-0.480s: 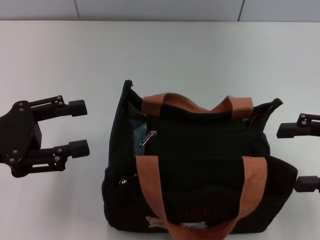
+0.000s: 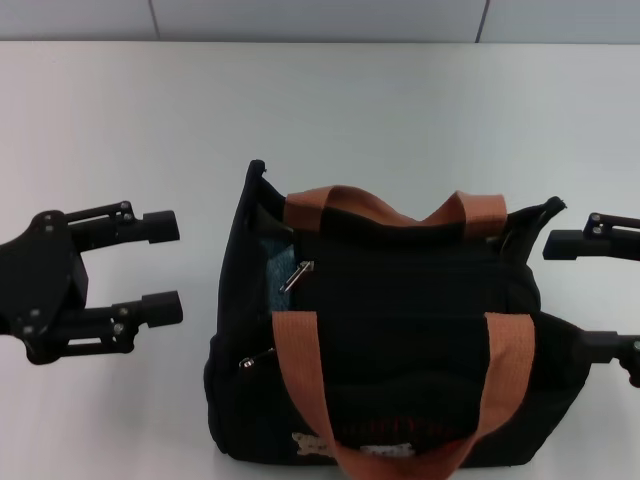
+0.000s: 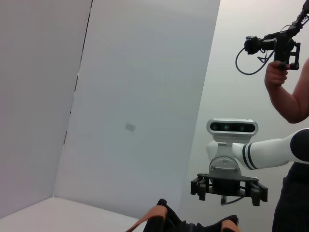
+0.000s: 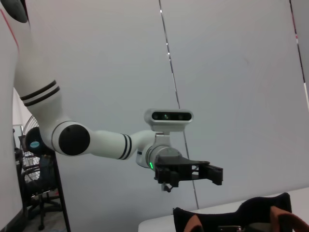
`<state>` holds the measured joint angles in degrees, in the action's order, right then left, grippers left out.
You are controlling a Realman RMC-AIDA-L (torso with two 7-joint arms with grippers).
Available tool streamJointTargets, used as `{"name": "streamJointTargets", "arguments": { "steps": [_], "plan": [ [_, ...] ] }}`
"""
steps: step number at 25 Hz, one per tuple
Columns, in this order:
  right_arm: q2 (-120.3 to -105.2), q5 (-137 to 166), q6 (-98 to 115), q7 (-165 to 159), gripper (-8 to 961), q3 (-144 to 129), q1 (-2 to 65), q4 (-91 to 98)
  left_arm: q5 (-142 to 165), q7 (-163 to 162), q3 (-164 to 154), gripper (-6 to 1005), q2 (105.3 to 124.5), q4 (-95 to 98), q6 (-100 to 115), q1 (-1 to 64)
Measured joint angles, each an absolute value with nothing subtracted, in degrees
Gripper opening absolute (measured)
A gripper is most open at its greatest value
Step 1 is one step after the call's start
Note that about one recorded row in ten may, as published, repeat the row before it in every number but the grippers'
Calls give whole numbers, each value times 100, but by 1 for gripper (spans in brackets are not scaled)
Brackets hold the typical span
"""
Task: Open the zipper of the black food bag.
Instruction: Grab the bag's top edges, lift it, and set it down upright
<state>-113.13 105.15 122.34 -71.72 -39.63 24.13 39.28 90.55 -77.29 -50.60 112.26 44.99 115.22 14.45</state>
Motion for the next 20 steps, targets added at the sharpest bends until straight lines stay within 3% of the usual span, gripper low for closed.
{"name": "streamJointTargets", "arguments": {
  "steps": [14,20],
  "plan": [
    [-11313,10495,12002,-7178,843,-2938,2420,3568,9900,-7494,-5080,769,11288,3817,11522,1374],
    [-11340,10493,11924,-7145,843,-2266,2404,3322,10599,-7472,-5088,769,11460,3506,11516,1540]
  ]
}}
